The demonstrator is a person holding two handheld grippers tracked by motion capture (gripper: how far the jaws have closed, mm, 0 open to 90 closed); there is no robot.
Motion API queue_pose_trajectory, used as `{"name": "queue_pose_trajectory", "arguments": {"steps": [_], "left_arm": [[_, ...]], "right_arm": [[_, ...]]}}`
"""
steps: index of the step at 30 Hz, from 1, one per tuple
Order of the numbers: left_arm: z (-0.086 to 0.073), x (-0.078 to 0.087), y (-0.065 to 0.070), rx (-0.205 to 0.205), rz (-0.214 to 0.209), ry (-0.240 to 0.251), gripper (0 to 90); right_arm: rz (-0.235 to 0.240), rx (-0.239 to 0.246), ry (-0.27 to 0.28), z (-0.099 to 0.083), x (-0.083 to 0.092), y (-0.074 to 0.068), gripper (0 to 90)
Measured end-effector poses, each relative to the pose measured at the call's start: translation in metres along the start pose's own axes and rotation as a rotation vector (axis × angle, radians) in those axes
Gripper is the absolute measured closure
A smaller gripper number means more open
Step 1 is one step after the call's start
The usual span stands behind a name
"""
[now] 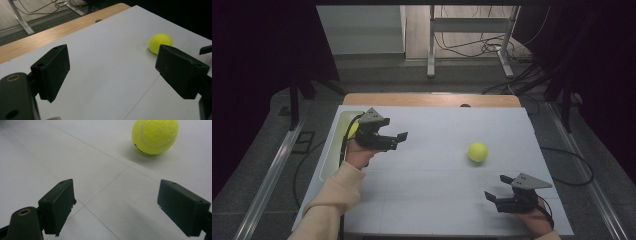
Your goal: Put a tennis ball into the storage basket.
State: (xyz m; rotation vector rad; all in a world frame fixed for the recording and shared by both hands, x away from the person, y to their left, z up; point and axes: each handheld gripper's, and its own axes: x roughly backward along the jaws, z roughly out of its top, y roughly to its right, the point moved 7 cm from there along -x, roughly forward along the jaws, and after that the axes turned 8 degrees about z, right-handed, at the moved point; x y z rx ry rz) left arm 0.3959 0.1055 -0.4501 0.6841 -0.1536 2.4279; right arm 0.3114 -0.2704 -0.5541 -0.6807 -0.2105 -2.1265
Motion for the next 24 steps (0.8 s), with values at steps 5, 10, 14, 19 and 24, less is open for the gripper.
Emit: {"name": "queue_pose_trajectory", "arguments": {"steps": [5, 10, 14, 19, 24], "left_arm": [[0.0, -0.007, 0.008, -0.005, -0.022, -0.008, 13.0], [0.002, -0.015, 0.021, -0.014, -0.059, -0.005, 13.0], [0.002, -0.018, 0.03, -0.023, -0.08, -0.005, 13.0], [0.001, -0.023, 0.04, -0.038, -0.096, 0.001, 13.0], [-0.005, -0.033, 0.045, -0.046, -0.106, -0.019, 12.8]], "right_arm": [[0.006, -0.002, 0.005, 0.001, -0.001, 0.0, 14.8], [0.007, -0.003, 0.007, 0.001, -0.001, 0.0, 14.9], [0.004, -0.008, 0.012, 0.002, -0.001, 0.0, 14.9], [0.008, 0.003, 0.012, 0.004, -0.002, 0.001, 14.9], [0.011, 0.002, 0.022, 0.005, -0.002, 0.001, 15.0]]}}
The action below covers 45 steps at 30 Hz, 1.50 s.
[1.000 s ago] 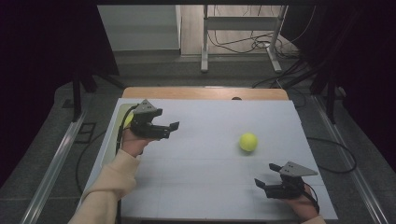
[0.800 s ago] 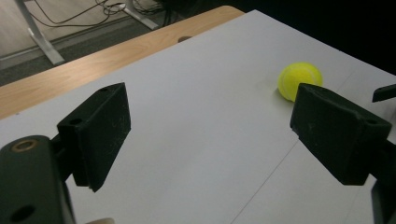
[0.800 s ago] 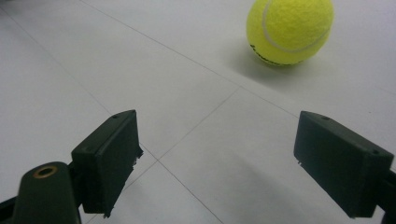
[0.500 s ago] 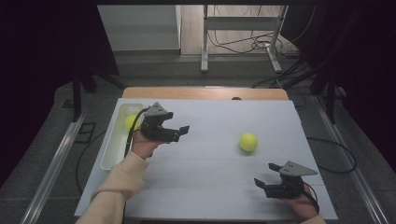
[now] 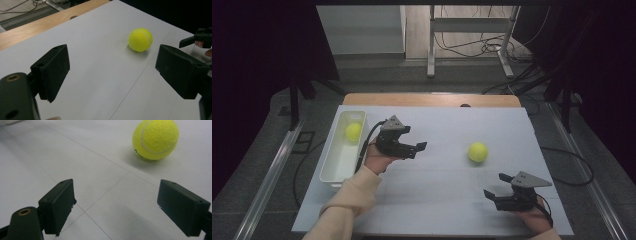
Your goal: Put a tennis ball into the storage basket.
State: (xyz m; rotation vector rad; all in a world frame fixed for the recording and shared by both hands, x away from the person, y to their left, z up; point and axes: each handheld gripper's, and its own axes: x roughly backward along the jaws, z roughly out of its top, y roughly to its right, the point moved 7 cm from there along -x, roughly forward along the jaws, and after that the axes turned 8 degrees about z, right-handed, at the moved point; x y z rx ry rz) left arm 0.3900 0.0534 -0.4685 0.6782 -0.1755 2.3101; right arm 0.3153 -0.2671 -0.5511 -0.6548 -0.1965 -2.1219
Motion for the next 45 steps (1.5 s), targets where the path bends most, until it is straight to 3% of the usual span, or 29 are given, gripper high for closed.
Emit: {"name": "queue_pose_trajectory", "arguments": {"steps": [21, 27, 45], "left_arm": [[-0.008, -0.028, 0.011, -0.002, -0.044, -0.042, 13.1], [-0.006, -0.037, 0.015, -0.003, -0.047, -0.034, 13.5], [-0.002, -0.061, 0.034, -0.033, -0.087, -0.07, 13.4]], "right_arm": [[-0.006, 0.002, -0.019, -0.002, -0.001, 0.001, 15.0], [-0.006, 0.003, -0.021, -0.002, -0.001, 0.0, 15.0], [-0.006, 0.002, -0.026, -0.003, -0.001, 0.0, 14.9]]}}
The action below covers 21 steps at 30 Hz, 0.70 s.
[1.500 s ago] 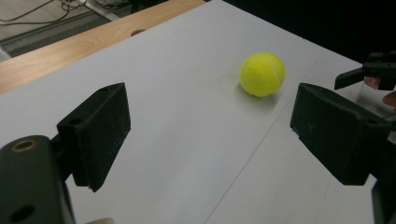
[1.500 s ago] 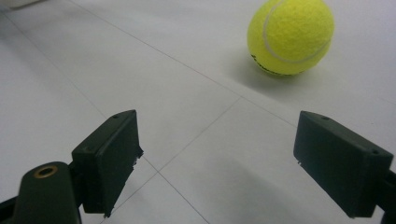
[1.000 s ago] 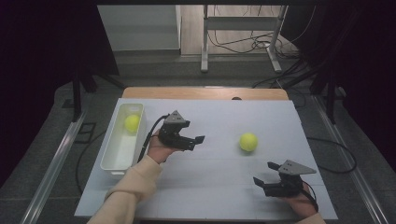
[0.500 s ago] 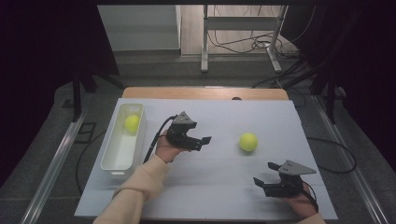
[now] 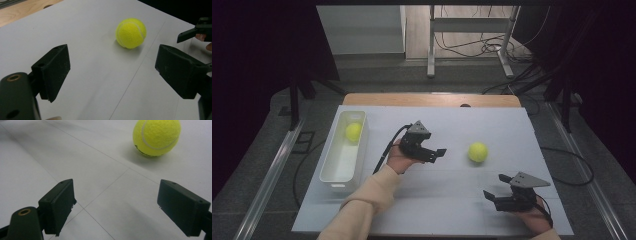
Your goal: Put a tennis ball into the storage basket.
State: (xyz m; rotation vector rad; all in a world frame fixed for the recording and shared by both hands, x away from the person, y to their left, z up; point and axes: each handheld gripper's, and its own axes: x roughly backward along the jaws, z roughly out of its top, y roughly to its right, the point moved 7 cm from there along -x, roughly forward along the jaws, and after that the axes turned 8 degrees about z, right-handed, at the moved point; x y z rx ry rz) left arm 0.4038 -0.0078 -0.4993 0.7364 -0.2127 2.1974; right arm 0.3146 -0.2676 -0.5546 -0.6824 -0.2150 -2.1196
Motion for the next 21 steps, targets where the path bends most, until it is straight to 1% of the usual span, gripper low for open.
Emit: {"name": "queue_pose_trajectory", "arguments": {"steps": [21], "left_arm": [[0.008, -0.022, 0.014, -0.024, -0.027, -0.034, 13.4]], "right_arm": [[0.0, -0.003, 0.004, 0.0, 0.0, 0.0, 14.9]]}}
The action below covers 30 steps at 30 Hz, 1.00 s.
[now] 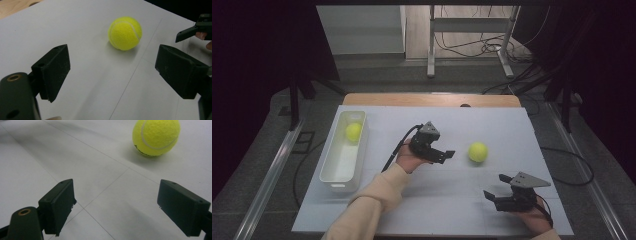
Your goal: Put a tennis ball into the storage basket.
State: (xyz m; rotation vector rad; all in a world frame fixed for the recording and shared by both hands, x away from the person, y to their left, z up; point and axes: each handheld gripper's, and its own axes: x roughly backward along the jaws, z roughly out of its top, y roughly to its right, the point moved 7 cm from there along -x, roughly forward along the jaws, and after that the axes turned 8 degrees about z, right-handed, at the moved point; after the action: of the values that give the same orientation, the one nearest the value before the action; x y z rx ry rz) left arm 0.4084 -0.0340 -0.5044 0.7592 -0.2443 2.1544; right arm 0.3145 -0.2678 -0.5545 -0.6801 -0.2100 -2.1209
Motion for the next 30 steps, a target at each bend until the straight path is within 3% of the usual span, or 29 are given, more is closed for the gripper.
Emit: {"name": "queue_pose_trajectory", "arguments": {"steps": [30], "left_arm": [[0.006, -0.024, 0.008, -0.012, -0.018, -0.039, 13.3]], "right_arm": [[0.001, 0.002, -0.005, -0.001, 0.0, 0.0, 15.0]]}}
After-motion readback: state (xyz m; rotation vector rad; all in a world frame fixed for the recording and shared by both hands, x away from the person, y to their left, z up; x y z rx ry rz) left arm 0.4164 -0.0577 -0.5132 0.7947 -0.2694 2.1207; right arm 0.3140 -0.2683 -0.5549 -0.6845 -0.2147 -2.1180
